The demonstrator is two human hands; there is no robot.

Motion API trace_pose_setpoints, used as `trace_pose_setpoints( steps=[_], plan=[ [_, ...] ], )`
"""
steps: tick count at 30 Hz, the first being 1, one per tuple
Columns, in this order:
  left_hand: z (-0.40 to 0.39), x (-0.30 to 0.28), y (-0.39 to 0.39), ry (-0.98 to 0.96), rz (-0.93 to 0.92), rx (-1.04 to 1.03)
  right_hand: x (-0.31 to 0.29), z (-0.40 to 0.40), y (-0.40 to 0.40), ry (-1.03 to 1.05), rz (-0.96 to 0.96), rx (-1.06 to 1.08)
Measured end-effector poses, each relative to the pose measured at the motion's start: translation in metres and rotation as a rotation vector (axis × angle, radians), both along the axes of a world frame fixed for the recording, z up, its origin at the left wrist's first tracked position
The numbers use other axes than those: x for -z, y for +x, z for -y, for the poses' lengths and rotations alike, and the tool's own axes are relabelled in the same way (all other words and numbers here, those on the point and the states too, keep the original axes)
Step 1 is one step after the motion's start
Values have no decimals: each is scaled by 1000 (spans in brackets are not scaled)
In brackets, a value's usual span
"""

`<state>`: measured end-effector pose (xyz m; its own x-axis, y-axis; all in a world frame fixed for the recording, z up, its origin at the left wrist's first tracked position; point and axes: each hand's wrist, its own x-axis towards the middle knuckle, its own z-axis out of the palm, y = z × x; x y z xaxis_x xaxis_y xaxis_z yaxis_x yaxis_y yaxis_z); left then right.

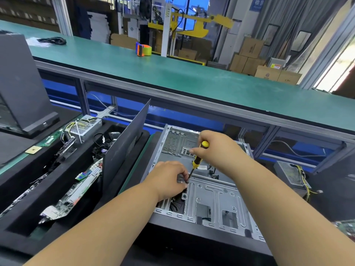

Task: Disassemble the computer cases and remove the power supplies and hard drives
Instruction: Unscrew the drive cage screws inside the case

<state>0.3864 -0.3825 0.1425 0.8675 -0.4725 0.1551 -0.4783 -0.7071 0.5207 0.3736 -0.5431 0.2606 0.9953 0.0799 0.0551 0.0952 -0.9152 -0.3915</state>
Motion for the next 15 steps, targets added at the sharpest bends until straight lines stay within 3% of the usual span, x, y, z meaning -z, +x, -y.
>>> trace_pose_setpoints(
  steps=[6,15],
  plan=[
    [0,-1,0,7,-2,11,14,-7,-6,-303,148,91],
    [1,-1,1,17,-8,11,-3,-2,-2,-48,-71,-171]
  ],
)
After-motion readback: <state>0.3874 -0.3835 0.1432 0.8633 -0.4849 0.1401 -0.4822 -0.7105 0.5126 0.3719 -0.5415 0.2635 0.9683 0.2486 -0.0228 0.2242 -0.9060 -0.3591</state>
